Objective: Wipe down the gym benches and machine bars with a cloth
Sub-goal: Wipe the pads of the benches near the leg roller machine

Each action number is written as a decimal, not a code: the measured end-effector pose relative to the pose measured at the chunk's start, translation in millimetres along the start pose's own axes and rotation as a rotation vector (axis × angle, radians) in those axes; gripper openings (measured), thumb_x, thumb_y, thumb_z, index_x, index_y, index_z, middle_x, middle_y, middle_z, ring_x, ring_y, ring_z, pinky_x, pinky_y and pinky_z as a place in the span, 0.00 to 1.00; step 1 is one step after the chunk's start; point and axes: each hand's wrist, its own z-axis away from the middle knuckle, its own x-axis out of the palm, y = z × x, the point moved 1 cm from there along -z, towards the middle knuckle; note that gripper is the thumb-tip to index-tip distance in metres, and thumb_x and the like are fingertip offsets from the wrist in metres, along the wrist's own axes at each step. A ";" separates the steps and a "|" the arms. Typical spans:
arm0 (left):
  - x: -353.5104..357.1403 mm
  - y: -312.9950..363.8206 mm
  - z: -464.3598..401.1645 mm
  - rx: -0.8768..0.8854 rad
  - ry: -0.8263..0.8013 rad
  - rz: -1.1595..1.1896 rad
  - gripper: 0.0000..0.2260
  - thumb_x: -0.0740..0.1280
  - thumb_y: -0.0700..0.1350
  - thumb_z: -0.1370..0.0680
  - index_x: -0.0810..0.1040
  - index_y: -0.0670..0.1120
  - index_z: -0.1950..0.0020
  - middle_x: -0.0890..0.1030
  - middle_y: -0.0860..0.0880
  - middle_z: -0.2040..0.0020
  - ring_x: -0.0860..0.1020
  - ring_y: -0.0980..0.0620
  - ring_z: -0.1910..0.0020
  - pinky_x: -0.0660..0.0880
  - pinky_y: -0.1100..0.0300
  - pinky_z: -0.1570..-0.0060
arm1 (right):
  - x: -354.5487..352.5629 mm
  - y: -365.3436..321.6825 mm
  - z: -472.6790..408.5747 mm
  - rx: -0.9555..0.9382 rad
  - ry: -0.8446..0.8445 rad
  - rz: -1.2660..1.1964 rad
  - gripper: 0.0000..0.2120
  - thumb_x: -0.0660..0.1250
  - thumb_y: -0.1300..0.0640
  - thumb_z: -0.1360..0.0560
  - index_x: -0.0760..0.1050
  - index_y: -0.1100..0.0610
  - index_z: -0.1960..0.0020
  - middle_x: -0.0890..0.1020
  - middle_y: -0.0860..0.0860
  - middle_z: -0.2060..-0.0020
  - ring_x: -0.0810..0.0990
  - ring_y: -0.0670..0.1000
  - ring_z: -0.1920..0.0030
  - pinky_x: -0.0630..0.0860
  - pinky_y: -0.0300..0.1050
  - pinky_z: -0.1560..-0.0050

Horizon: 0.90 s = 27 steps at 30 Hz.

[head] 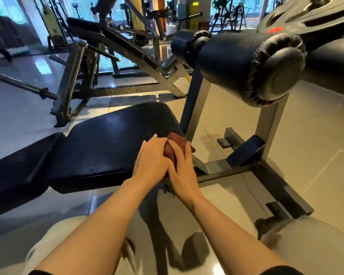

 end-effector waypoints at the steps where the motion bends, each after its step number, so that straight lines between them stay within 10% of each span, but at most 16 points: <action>1: 1.6 -0.9 -1.4 -0.004 0.015 -0.005 0.20 0.61 0.38 0.23 0.72 0.49 0.32 0.69 0.46 0.28 0.55 0.49 0.23 0.52 0.48 0.25 | 1.5 -1.0 -3.8 0.008 0.001 0.001 0.21 0.58 0.49 0.18 0.59 0.33 0.29 0.46 0.46 0.22 0.61 0.55 0.26 0.70 0.56 0.31; 8: 11.7 -13.6 -2.1 -0.022 0.029 -0.085 0.21 0.58 0.42 0.18 0.64 0.51 0.25 0.69 0.49 0.28 0.57 0.50 0.24 0.50 0.48 0.24 | -13.9 9.0 -35.1 -0.024 -0.009 -0.096 0.20 0.57 0.55 0.18 0.62 0.45 0.26 0.60 0.46 0.27 0.61 0.40 0.34 0.65 0.32 0.34; 13: 15.1 -10.0 2.1 -0.031 0.046 -0.050 0.21 0.56 0.39 0.19 0.66 0.52 0.27 0.73 0.51 0.31 0.57 0.50 0.24 0.47 0.48 0.24 | 3.0 9.0 -16.0 -0.019 0.031 0.076 0.21 0.55 0.52 0.17 0.54 0.41 0.27 0.51 0.51 0.23 0.61 0.57 0.26 0.69 0.58 0.31; 20: 21.2 -9.9 0.9 -0.062 0.073 -0.084 0.22 0.59 0.44 0.18 0.61 0.50 0.24 0.67 0.50 0.26 0.57 0.50 0.24 0.48 0.49 0.24 | -24.5 21.0 -70.0 -0.063 -0.046 -0.129 0.14 0.56 0.56 0.19 0.69 0.52 0.34 0.71 0.49 0.33 0.72 0.49 0.35 0.71 0.54 0.33; 27: 28.0 -5.7 -0.1 -0.136 0.147 -0.105 0.21 0.56 0.41 0.17 0.62 0.47 0.24 0.69 0.47 0.27 0.63 0.49 0.26 0.52 0.50 0.25 | -7.6 25.8 -49.1 -0.071 0.012 0.002 0.18 0.54 0.51 0.19 0.61 0.44 0.30 0.71 0.48 0.36 0.72 0.49 0.37 0.73 0.50 0.37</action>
